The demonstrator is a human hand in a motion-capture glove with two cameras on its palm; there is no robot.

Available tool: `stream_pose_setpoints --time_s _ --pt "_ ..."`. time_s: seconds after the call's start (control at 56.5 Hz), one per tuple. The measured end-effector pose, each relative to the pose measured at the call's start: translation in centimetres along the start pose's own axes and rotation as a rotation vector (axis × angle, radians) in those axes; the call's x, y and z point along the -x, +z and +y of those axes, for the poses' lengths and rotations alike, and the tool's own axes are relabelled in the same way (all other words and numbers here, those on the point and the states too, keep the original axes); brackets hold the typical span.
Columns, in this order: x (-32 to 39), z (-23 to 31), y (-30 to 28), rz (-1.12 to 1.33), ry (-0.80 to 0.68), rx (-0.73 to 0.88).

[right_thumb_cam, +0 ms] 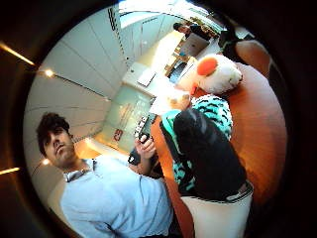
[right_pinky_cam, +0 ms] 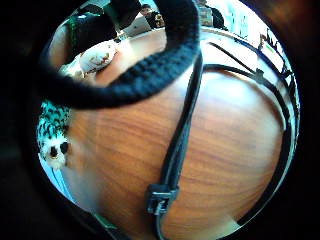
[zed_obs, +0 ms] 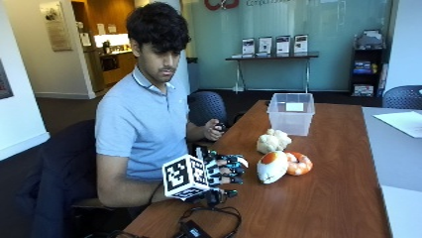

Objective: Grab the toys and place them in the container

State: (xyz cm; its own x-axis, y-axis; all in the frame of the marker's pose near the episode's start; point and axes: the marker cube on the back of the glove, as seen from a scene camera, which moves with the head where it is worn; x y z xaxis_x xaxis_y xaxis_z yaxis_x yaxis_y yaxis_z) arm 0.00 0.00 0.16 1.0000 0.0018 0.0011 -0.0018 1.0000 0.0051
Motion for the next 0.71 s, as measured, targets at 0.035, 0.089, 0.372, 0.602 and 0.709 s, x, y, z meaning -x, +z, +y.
stream_pose_setpoints --time_s 0.035,0.089,0.372,0.602,0.709 --pt "0.0 0.0 0.0 -0.006 0.004 -0.004" --pt "0.0 -0.1 0.0 -0.026 0.016 -0.005" --pt "5.5 1.0 1.4 0.112 0.126 0.287" --pt "6.5 0.6 4.6 0.334 0.152 0.484" --pt "7.0 0.5 5.9 0.353 0.131 0.520"
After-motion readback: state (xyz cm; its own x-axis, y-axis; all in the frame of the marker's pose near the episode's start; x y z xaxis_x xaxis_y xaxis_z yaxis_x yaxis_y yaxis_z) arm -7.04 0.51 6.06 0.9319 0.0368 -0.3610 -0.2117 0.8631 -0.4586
